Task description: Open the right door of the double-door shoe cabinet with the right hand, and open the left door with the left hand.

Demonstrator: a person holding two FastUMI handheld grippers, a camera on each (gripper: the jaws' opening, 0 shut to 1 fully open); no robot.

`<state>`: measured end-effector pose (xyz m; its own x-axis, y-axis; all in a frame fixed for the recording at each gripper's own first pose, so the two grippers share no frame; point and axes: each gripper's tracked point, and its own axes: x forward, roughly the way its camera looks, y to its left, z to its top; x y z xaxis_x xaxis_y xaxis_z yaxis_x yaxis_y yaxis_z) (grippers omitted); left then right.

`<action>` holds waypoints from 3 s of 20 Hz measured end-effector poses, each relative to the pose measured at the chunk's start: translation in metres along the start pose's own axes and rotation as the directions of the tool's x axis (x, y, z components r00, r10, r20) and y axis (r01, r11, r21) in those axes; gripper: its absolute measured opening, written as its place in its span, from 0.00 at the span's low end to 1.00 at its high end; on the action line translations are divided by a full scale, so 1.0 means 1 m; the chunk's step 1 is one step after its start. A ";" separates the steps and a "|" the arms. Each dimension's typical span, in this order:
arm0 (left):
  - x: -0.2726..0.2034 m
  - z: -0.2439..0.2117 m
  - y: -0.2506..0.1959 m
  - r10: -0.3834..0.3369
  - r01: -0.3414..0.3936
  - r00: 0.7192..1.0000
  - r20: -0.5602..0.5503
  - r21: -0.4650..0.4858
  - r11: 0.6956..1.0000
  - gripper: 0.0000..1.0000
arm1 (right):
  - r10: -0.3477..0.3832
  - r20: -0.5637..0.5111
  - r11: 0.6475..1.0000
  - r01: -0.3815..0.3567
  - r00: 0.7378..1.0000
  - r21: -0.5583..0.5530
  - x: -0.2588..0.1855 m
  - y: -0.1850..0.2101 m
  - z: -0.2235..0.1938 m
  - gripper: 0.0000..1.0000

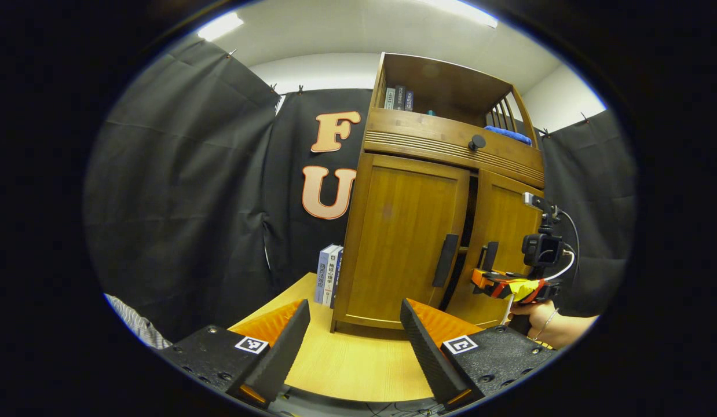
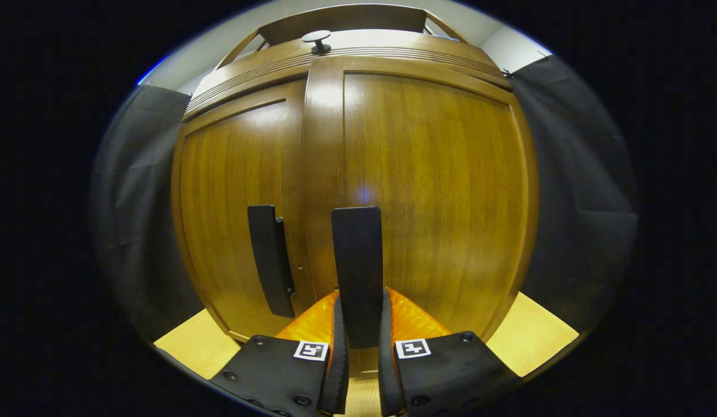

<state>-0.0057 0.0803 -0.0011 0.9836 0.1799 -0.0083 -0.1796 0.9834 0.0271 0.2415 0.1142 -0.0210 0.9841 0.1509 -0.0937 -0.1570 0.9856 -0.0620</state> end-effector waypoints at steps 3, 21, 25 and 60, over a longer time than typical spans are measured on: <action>-0.005 0.004 -0.002 -0.001 0.001 1.000 0.008 0.002 1.000 0.95 | -0.023 0.010 1.000 0.023 1.000 0.000 -0.023 -0.008 -0.002 0.29; -0.030 0.003 -0.055 -0.085 0.085 0.996 0.002 -0.002 0.996 0.92 | -0.073 0.012 0.997 0.073 0.997 -0.021 -0.115 -0.065 -0.015 0.23; -0.028 0.000 -0.070 -0.105 0.105 0.994 -0.006 -0.004 0.994 0.95 | -0.078 0.002 0.997 0.078 0.997 -0.007 -0.130 -0.080 -0.015 0.19; 0.017 0.012 -0.218 -0.110 0.110 0.994 0.014 0.037 0.993 0.92 | -0.061 -0.060 0.994 0.066 0.996 0.088 -0.192 -0.231 -0.008 0.17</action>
<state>0.0499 -0.1309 0.0053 0.9976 0.0699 0.0029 -0.0699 0.9956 0.0626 0.0879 -0.1426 0.0031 0.9851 0.0857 -0.1490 -0.0837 0.9963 0.0198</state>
